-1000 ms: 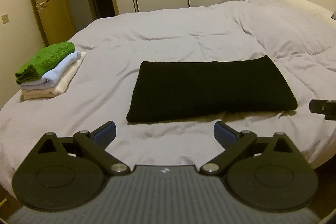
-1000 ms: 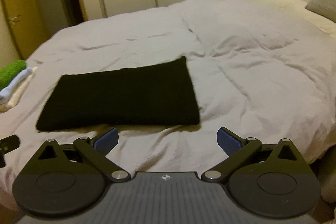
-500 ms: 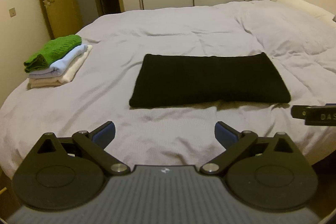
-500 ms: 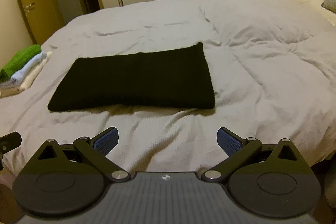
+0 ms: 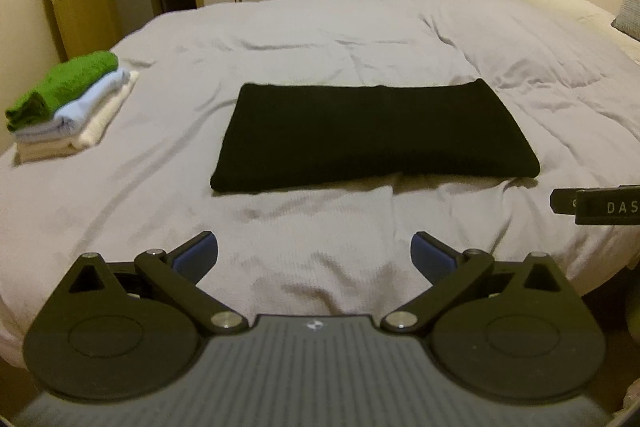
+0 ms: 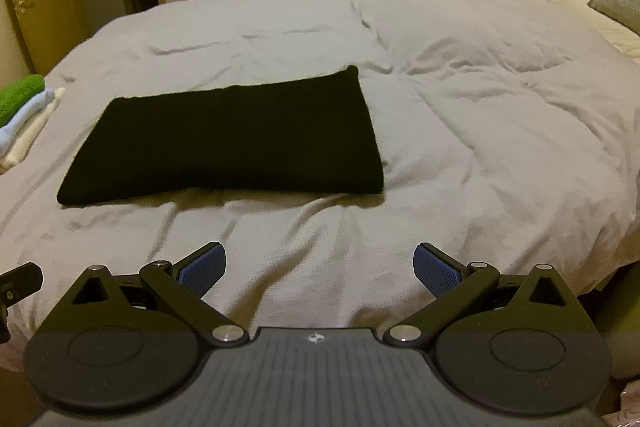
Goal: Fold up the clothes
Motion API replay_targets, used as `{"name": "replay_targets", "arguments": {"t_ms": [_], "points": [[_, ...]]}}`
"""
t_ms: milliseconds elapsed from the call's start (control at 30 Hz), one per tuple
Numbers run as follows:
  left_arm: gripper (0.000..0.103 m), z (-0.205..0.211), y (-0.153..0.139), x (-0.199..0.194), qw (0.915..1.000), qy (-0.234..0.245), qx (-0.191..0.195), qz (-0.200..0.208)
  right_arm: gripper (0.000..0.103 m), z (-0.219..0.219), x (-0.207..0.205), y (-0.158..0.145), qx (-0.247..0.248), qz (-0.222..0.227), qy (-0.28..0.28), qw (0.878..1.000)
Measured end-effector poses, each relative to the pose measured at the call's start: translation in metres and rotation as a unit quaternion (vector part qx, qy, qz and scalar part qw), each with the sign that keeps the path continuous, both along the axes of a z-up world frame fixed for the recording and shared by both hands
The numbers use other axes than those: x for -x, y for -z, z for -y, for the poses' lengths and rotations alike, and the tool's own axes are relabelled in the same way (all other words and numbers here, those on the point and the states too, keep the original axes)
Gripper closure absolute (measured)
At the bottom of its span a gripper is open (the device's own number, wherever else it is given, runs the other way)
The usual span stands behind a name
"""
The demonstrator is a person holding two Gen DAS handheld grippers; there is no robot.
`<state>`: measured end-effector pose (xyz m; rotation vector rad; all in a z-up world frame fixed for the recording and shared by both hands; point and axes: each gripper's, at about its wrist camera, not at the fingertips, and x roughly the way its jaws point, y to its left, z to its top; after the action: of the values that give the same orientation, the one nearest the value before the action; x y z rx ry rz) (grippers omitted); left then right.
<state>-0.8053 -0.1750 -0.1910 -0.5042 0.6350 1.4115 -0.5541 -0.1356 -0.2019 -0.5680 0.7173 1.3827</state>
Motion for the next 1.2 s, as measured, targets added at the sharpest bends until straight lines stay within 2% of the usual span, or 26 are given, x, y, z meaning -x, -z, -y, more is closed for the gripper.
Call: {"name": "replay_targets", "arguments": {"t_ms": [167, 267, 400, 567, 667, 767, 867, 933, 1000, 1067, 1200], "points": [[0.001, -0.009, 0.009, 0.013, 0.9998, -0.01, 0.011, 0.008, 0.0, -0.006, 0.004, 0.003, -0.007, -0.001, 0.002, 1.0], [0.001, -0.016, 0.014, 0.019, 0.9997, -0.015, 0.015, 0.012, 0.0, -0.009, -0.001, 0.007, -0.013, -0.023, 0.003, 1.0], [0.001, -0.026, 0.021, 0.022, 0.9997, -0.01, 0.018, 0.014, 0.0, -0.014, -0.018, 0.02, -0.014, -0.088, 0.01, 0.996], [0.001, -0.04, 0.03, 0.019, 0.9997, 0.005, 0.021, 0.015, 0.0, -0.027, -0.044, 0.044, -0.003, -0.193, 0.035, 0.981], [0.002, -0.052, 0.036, 0.015, 0.9992, 0.017, 0.03, 0.018, 0.0, -0.037, -0.055, 0.056, -0.006, -0.247, 0.045, 0.968], [0.003, -0.068, 0.041, 0.012, 0.9988, 0.027, 0.035, 0.021, 0.001, -0.049, -0.065, 0.068, -0.01, -0.308, 0.056, 0.95], [0.005, -0.086, 0.043, 0.008, 0.9985, 0.035, 0.034, 0.027, 0.006, -0.062, -0.074, 0.081, -0.02, -0.369, 0.068, 0.927], [0.008, -0.1, 0.044, 0.006, 0.9983, 0.04, 0.032, 0.029, 0.016, -0.069, -0.082, 0.091, -0.032, -0.413, 0.084, 0.906], [0.012, -0.114, 0.046, 0.005, 0.998, 0.045, 0.031, 0.03, 0.017, -0.077, -0.09, 0.102, -0.037, -0.445, 0.102, 0.889], [0.012, -0.127, 0.048, 0.003, 0.9977, 0.05, 0.03, 0.034, 0.02, -0.085, -0.097, 0.112, -0.04, -0.47, 0.12, 0.874], [0.012, -0.151, 0.053, 0.0, 0.997, 0.056, 0.032, 0.043, 0.031, -0.095, -0.109, 0.127, -0.052, -0.479, 0.16, 0.861]]}}
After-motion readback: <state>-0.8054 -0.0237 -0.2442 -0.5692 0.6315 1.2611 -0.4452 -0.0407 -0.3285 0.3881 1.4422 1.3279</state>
